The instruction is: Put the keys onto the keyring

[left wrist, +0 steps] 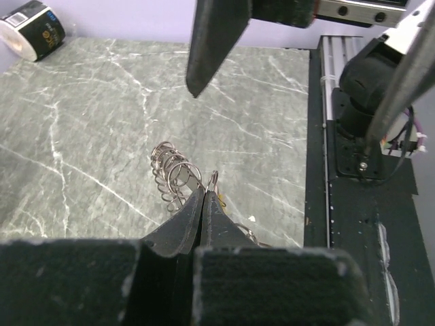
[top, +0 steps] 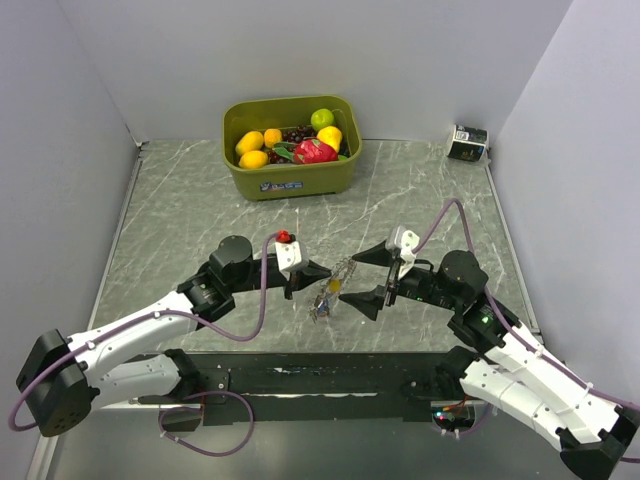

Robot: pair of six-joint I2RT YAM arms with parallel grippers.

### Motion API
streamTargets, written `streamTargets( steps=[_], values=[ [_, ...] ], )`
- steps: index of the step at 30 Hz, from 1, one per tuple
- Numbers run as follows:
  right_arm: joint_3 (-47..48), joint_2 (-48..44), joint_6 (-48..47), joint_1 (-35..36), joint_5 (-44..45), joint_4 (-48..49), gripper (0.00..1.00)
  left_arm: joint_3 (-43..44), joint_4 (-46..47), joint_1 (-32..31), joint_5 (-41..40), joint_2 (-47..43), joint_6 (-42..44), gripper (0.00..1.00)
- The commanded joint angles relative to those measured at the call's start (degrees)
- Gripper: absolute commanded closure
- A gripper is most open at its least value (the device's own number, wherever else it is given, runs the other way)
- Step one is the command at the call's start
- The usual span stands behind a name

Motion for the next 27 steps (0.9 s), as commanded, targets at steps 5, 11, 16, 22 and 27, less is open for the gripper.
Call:
streamTargets(
  steps=[5,11,16,22,27],
  values=[
    [0.5,-0.5,0.0,0.0,1.7,2.2,0.00,4.1,4.3,0.2,-1.5,1.7,0.3,0.99],
    [0.0,-0.8,-0.1,0.0,3.5,1.8,0.00,4.0,7.2,0.6,-0.6,3.6,-0.7,0.99],
    [-0.5,-1.0,0.1,0.0,4.2,2.0,0.00,3.9,11.4,0.9,-0.6,6.0,-2.8,0.99],
    [-0.1,-2.0,0.1,0.1,6.7,1.3,0.00,5.1,19.4,0.9,0.9,12.4,-7.4,0.99],
    [0.6,-3.7,0.3,0.0,8.4,0.1,0.00,6.9,27.4,1.0,1.9,18.9,-10.6,0.99]
  ],
)
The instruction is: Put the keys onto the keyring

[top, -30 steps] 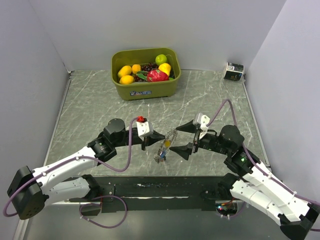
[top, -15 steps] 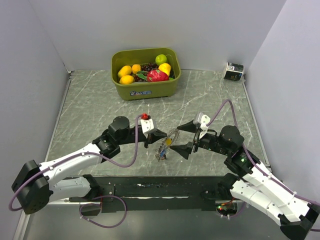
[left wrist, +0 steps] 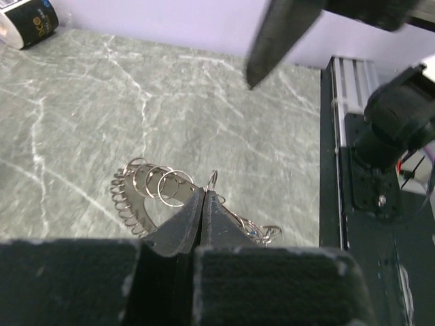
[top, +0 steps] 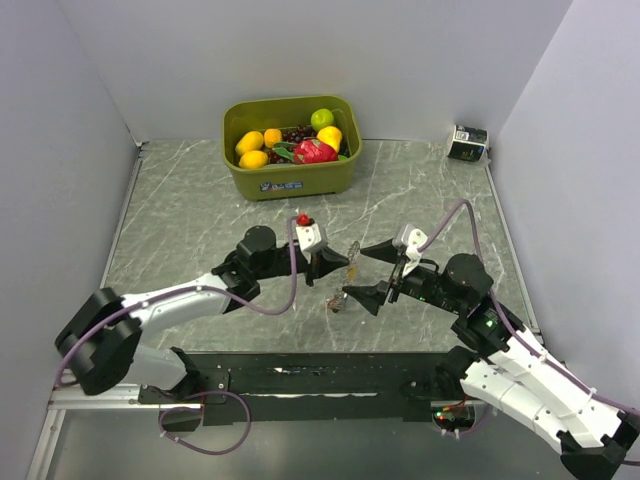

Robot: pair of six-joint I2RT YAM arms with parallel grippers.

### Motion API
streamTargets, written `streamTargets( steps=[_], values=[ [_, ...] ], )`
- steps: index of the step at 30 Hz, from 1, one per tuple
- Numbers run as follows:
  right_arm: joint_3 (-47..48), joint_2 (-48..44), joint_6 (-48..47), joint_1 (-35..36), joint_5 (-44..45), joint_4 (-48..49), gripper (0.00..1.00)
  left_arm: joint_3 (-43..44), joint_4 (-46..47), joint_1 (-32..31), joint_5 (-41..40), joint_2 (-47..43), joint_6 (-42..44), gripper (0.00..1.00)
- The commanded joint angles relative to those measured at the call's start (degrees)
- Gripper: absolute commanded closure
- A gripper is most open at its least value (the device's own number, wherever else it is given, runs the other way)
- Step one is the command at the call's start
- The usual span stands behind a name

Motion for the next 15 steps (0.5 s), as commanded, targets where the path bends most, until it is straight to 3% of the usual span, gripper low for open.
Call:
streamTargets(
  steps=[1,10,15],
  values=[
    [0.5,-2.4,0.4,0.0,2.8,0.9,0.00,5.4,13.5,0.2,2.2,4.2,-4.7,0.99],
    [2.3,-3.4,0.1,0.0,6.0,-1.8,0.00,12.2,23.0,0.4,4.7,14.5,-9.3,0.99],
    [2.1,-3.4,0.1,0.0,7.2,-2.1,0.00,10.7,32.0,0.7,4.6,20.0,-13.7,0.99]
  ],
)
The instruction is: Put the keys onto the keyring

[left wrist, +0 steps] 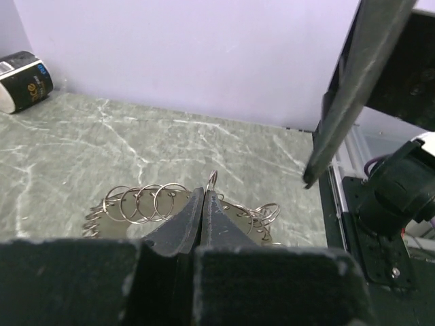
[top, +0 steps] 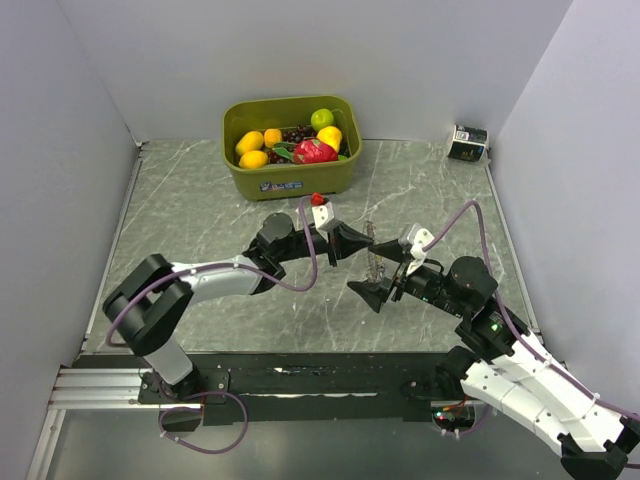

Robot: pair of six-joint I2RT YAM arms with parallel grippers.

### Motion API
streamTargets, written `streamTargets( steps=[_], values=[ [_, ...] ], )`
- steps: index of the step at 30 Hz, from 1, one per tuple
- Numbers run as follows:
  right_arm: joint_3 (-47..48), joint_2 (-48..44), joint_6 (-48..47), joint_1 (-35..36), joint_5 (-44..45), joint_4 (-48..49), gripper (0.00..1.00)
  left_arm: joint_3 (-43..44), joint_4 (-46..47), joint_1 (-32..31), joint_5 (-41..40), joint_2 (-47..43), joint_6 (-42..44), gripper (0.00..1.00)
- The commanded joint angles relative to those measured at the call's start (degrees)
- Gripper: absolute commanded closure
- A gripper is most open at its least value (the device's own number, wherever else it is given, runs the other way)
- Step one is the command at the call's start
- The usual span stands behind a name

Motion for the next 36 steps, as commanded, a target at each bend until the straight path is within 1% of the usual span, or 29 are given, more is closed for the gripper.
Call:
streamTargets(
  steps=[1,5,6,10,14,21,33,36],
  values=[
    [1.9,-0.9,0.2,0.0,2.3,0.5,0.00,-0.5,13.8,0.5,1.3,3.8,-5.9,0.99],
    [1.7,-0.1,-0.1,0.0,2.7,0.6,0.00,-5.0,19.8,0.5,1.6,7.3,-7.3,0.99],
    [1.8,0.5,-0.2,0.0,2.5,0.8,0.00,-6.1,23.6,0.5,1.3,8.8,-7.9,0.99],
    [2.5,1.7,-0.3,0.0,1.9,0.6,0.00,-10.5,28.5,0.5,0.2,11.3,-9.3,0.99],
    [2.5,1.9,-0.1,0.0,1.9,0.4,0.00,-13.0,30.9,0.5,-1.1,11.7,-10.1,0.99],
    [2.4,2.3,0.1,-0.1,1.6,0.8,0.00,-16.2,30.5,0.4,-1.9,10.6,-10.4,0.99],
    [2.1,4.1,0.5,0.0,0.7,1.3,0.00,-18.6,24.7,0.4,-3.1,8.1,-8.3,0.99],
    [1.9,4.5,0.8,0.0,0.4,1.5,0.00,-19.8,24.0,0.4,-4.4,7.1,-7.8,0.99]
  ],
)
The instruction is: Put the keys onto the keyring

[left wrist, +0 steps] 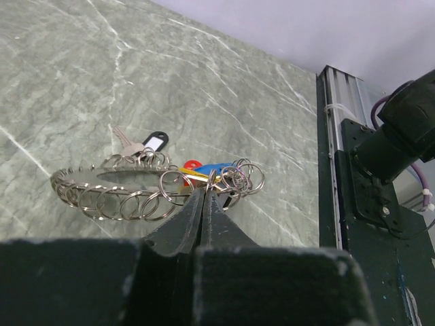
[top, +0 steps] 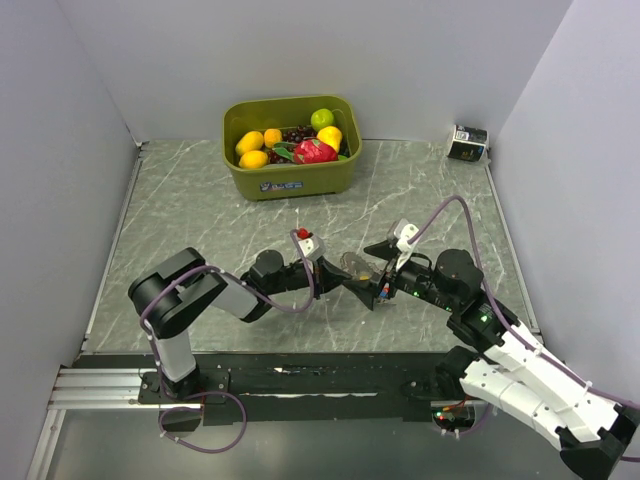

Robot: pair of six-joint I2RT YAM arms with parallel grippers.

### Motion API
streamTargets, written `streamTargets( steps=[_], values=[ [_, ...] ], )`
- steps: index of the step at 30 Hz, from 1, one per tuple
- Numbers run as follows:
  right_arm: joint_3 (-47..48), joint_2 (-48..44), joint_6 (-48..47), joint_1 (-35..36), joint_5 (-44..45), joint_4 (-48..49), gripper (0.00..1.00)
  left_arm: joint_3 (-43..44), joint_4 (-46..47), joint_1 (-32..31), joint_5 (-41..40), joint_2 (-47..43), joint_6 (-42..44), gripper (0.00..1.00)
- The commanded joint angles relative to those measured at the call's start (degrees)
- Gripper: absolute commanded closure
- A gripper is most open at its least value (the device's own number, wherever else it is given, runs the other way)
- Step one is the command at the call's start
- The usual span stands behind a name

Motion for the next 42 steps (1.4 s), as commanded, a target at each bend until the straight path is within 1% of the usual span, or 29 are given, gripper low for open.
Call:
streamTargets(
  steps=[1,10,14,23,28,29,33,34,36,37,39,40,42],
  values=[
    [1.6,0.3,0.7,0.0,-0.7,2.1,0.00,-1.6,2.5,-0.1,-1.9,-3.8,1.5,0.99],
    [0.9,0.6,0.9,0.0,-0.6,2.3,0.00,-4.9,-1.4,-0.1,-3.8,-6.7,3.1,0.99],
    [2.2,1.4,0.9,-0.1,-1.0,1.5,0.00,-6.3,-2.7,-0.1,-4.5,-8.1,3.6,0.99],
    [1.6,1.8,1.0,0.0,-2.0,2.8,0.00,-12.1,-8.1,-0.1,-10.2,-14.9,4.5,0.99],
    [2.2,3.0,1.0,0.1,-2.9,2.8,0.00,-13.5,-10.0,-0.1,-11.3,-15.6,3.8,0.97],
    [2.1,3.1,1.0,-0.1,-2.9,2.9,0.00,-14.0,-9.9,0.0,-11.4,-15.1,3.2,0.95],
    [2.2,2.9,1.0,0.0,-2.7,2.3,0.00,-15.2,-8.9,-0.1,-11.4,-14.5,1.6,0.91],
    [2.3,2.8,0.9,0.0,-2.6,2.1,0.00,-15.5,-8.7,0.0,-11.5,-14.6,1.5,0.88],
    [1.8,2.3,1.0,0.0,-2.5,2.8,0.00,-16.1,-9.0,-0.1,-11.8,-15.1,1.6,0.85],
    [1.2,2.1,1.0,0.0,-2.3,3.0,0.00,-16.2,-9.3,-0.1,-12.4,-15.4,1.7,0.77],
    [1.5,2.2,2.4,0.0,-2.3,2.7,0.00,-16.4,-11.1,-0.1,-13.2,-17.0,2.1,0.67],
    [2.7,2.5,2.5,0.0,-2.3,2.0,0.00,-16.5,-11.6,0.0,-13.8,-17.7,2.3,0.61],
    [3.7,2.8,1.9,0.0,-3.0,1.0,0.00,-17.1,-11.9,-0.1,-14.7,-19.9,2.7,0.55]
  ],
)
